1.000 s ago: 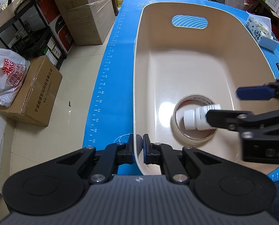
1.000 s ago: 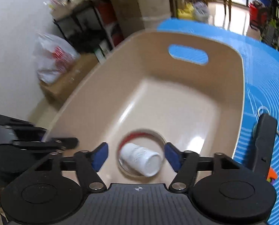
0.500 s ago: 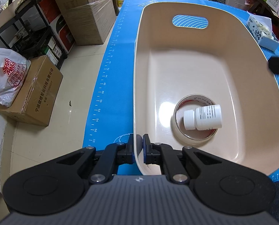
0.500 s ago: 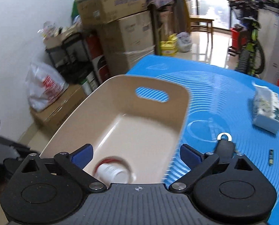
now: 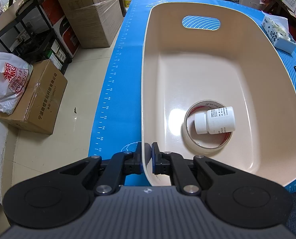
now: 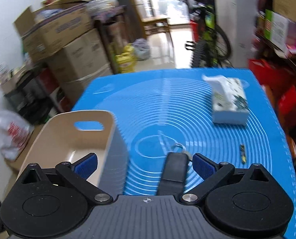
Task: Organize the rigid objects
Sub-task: 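Move the right gripper to the black remote and grasp it, then carry the remote into the bin and open the right gripper, then move the right gripper to the white charger plug and grasp it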
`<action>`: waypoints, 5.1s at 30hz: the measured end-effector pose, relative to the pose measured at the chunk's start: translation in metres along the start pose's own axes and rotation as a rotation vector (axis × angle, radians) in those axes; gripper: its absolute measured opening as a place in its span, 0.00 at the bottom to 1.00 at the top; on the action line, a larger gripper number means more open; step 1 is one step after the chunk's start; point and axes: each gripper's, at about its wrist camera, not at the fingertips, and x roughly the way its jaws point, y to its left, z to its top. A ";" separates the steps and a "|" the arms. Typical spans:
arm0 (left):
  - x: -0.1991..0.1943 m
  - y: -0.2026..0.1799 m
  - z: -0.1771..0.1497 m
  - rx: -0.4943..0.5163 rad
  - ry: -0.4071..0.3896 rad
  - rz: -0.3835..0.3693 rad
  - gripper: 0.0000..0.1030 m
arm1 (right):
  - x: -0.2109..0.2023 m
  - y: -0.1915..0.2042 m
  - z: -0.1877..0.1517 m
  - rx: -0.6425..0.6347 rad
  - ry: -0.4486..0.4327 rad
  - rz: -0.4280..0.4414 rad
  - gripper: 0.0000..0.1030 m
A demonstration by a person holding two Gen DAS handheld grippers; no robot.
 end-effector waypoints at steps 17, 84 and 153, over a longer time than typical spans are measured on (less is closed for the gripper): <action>0.000 -0.001 0.000 0.001 0.000 0.001 0.09 | 0.052 -0.007 -0.043 -0.078 0.175 -0.159 0.94; 0.000 0.000 0.000 -0.006 -0.001 0.006 0.09 | -0.032 0.049 0.012 -0.045 -0.128 0.104 0.51; 0.001 0.000 0.000 -0.014 -0.008 0.002 0.09 | -0.009 0.061 -0.012 -0.115 0.072 0.105 0.79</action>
